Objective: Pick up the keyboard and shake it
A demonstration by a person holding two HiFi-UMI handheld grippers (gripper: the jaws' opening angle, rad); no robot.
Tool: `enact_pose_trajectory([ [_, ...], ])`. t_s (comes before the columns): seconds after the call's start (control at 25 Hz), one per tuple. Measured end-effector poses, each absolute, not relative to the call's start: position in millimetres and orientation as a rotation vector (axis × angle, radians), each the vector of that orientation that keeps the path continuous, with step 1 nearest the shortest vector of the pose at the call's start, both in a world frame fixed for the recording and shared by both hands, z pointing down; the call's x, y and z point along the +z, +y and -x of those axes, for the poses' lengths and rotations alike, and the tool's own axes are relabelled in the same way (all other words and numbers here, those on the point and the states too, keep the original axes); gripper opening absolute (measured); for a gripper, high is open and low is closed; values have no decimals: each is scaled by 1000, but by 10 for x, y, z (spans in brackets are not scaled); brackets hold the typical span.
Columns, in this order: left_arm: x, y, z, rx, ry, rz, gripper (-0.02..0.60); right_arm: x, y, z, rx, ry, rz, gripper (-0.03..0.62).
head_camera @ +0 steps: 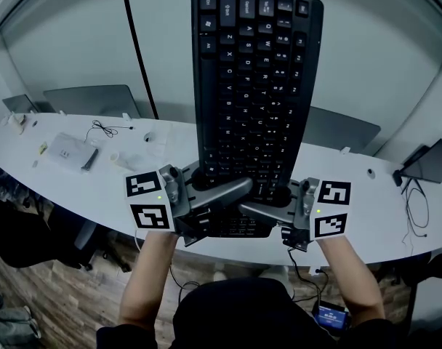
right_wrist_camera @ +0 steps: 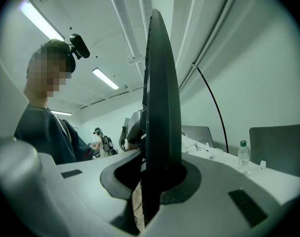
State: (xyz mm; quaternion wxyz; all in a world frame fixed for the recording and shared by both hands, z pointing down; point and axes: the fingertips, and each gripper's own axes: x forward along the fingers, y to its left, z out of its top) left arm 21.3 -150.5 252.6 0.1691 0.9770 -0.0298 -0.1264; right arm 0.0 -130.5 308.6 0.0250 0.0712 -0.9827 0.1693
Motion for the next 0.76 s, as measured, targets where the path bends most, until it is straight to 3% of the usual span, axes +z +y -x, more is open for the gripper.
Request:
enact_pose_trajectory([
  [0.76,2521,-1504,-214,-359,-83,-2771,138,3081,-1301,0,534,-3034,-216,84],
])
